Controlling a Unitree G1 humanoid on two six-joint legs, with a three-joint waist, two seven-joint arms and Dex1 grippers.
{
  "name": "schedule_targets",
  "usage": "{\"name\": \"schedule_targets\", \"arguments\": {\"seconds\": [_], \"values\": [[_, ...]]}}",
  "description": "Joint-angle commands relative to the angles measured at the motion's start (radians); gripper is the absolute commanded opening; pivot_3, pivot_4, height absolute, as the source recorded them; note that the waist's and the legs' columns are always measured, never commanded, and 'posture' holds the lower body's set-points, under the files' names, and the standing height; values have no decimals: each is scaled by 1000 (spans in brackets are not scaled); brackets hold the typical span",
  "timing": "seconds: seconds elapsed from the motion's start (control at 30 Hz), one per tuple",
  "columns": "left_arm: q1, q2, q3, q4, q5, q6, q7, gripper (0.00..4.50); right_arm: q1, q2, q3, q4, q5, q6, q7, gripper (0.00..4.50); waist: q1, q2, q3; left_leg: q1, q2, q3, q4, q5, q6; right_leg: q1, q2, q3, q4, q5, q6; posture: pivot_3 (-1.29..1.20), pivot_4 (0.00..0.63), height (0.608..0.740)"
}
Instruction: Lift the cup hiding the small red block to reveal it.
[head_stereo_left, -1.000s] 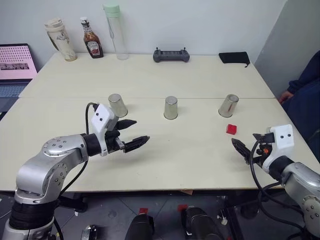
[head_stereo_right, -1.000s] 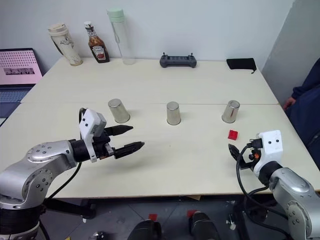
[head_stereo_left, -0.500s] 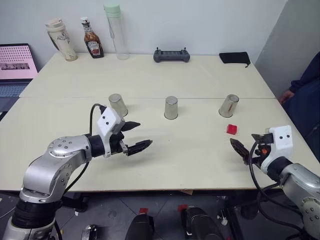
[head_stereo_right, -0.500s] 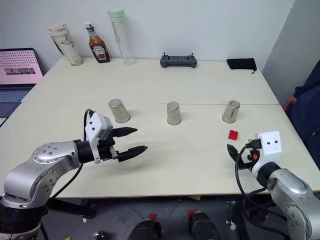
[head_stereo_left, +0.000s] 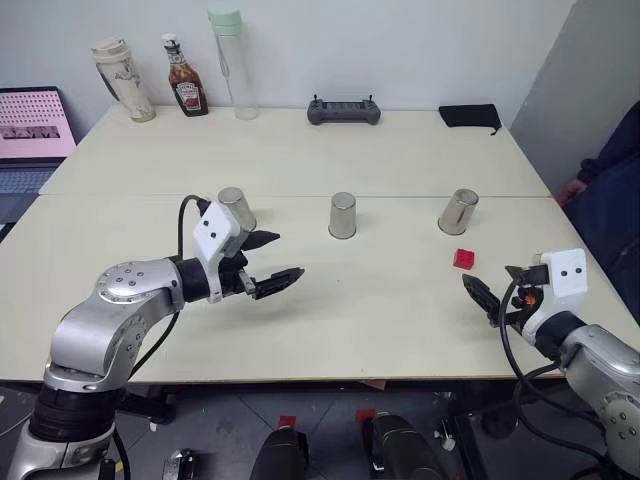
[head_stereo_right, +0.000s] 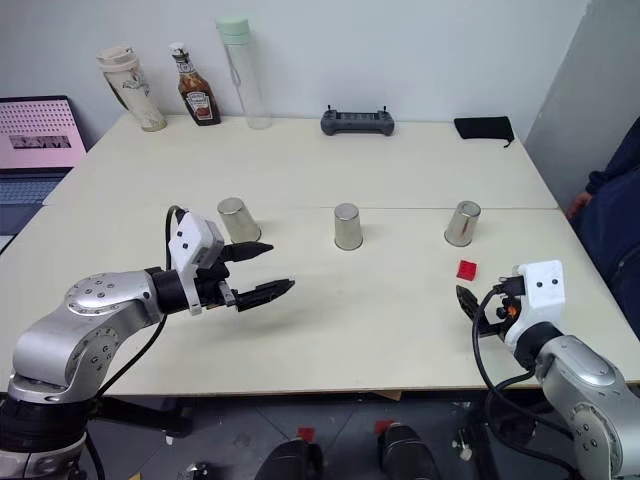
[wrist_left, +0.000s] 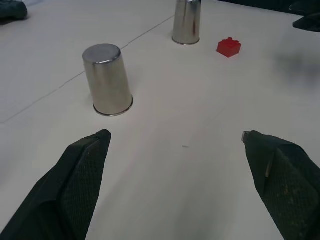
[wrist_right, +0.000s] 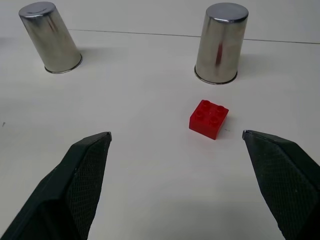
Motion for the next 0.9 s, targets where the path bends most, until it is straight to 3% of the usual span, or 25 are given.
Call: {"name": "schedule_targets", "arguments": {"seconds": [0.03,0.9], "values": [[1,3,12,-31,-6,-9,-1,4500,-25,-10,-15,-20,7,-7,-10,4462,0,0,0,0,0,0,0,0,0,0,0,0,0,0,0,0,150,740],[-50,11,-7,18,28,-20,-10,4500,-107,0,6,-19,9,38,-61,4462,1,0,0,0,0,0,0,0,0,0,0,0,1,0,0,0,150,740]]}}
